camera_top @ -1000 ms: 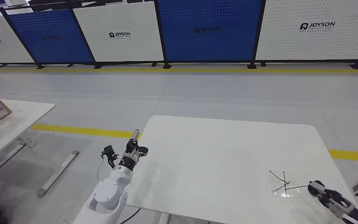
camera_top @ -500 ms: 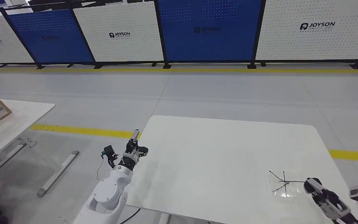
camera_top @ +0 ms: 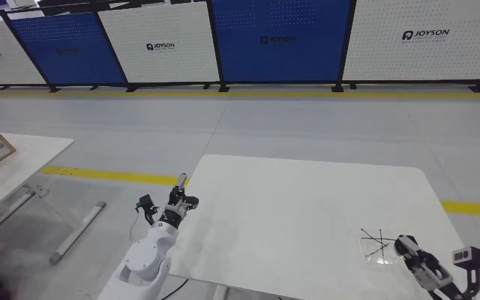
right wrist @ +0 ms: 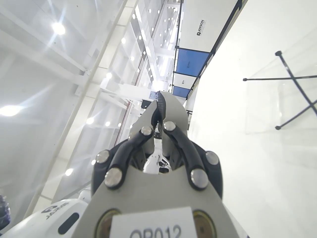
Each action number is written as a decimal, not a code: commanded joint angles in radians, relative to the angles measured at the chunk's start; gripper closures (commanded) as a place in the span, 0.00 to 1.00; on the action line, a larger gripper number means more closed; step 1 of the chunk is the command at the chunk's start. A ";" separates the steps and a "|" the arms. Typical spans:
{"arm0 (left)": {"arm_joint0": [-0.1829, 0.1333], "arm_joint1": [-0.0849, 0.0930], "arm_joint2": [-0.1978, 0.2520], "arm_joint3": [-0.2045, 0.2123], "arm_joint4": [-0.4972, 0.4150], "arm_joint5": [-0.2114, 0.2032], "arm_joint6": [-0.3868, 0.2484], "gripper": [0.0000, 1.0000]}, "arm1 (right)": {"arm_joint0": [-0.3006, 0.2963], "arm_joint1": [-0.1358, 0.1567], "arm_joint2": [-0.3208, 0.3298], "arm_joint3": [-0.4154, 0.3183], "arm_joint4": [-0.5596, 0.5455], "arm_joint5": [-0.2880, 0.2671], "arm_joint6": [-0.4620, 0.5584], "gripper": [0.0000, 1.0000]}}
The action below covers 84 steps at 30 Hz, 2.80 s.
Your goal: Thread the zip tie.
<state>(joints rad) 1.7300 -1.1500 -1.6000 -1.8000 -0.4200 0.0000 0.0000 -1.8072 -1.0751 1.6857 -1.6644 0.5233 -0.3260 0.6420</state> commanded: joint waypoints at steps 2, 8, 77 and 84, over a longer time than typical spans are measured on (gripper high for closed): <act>0.000 0.000 0.000 0.000 0.000 0.000 0.000 0.00 | -0.003 -0.013 -0.049 -0.020 -0.058 -0.014 -0.136 1.00; 0.000 0.000 0.000 0.000 0.000 0.000 0.000 0.00 | -0.052 -0.044 -0.092 -0.120 -0.092 -0.014 -0.300 1.00; -0.153 0.008 0.322 0.049 -0.023 -0.052 -0.692 0.00 | 0.104 -0.114 -0.437 -0.106 -0.240 -0.014 -0.444 1.00; -0.153 0.008 0.322 0.049 -0.023 -0.052 -0.692 0.00 | 0.104 -0.114 -0.437 -0.106 -0.240 -0.014 -0.444 1.00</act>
<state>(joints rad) 1.5774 -1.1424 -1.2782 -1.7510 -0.4424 -0.0522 -0.6919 -1.7035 -1.1890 1.2492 -1.7704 0.2832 -0.3400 0.1983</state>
